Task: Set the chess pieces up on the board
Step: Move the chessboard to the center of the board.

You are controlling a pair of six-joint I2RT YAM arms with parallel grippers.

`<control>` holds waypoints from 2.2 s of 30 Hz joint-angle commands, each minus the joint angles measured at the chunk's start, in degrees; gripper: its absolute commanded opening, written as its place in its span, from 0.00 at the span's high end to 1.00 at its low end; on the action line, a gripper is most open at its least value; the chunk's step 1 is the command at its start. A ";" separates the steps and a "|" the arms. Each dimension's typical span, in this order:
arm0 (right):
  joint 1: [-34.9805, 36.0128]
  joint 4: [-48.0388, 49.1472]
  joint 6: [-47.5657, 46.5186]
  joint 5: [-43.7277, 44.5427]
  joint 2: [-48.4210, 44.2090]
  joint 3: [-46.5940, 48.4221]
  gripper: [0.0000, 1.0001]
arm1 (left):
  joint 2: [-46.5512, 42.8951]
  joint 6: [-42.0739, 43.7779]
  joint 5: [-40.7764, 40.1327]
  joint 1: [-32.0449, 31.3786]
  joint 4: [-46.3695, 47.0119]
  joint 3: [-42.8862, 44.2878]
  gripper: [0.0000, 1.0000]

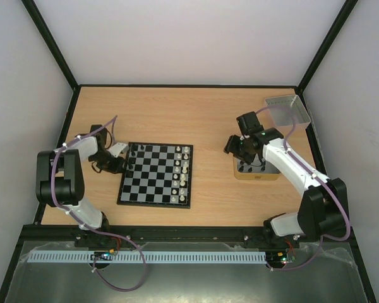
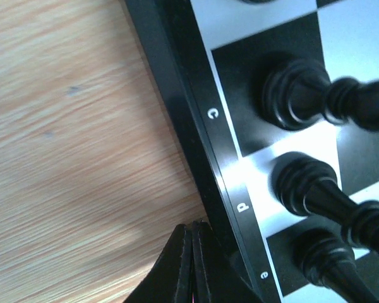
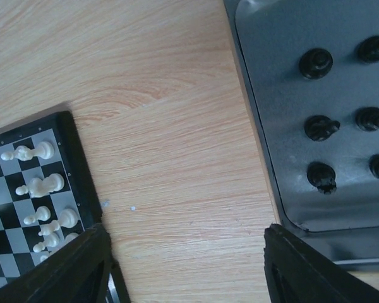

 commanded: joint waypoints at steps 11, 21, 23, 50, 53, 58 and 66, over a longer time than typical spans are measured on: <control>2.69 -2.49 -1.01 3.70 5.57 0.31 0.66 | 1.41 5.25 3.32 -4.64 -9.96 -1.17 0.98; 2.70 -1.09 -0.68 3.71 6.26 -1.07 0.67 | 3.48 5.44 4.40 -10.42 -11.52 0.85 0.98; 2.70 -1.03 -0.66 3.75 6.12 -1.56 0.68 | 4.53 4.66 4.36 -11.13 -10.94 2.06 0.98; 2.70 -3.49 -1.96 5.72 6.22 -0.01 0.73 | 12.21 -3.36 0.93 -16.78 -3.73 10.20 0.98; 2.70 -3.74 -2.10 6.27 6.21 0.39 0.73 | 11.87 -3.62 1.09 -17.43 -3.84 10.40 0.98; 2.70 -5.23 -2.61 8.22 6.39 2.32 0.73 | 10.46 -3.62 0.30 -17.69 -4.36 9.74 0.98; 2.70 -11.72 -5.28 12.85 5.17 9.38 0.80 | 0.59 -2.61 -4.55 -15.80 -7.68 8.12 0.98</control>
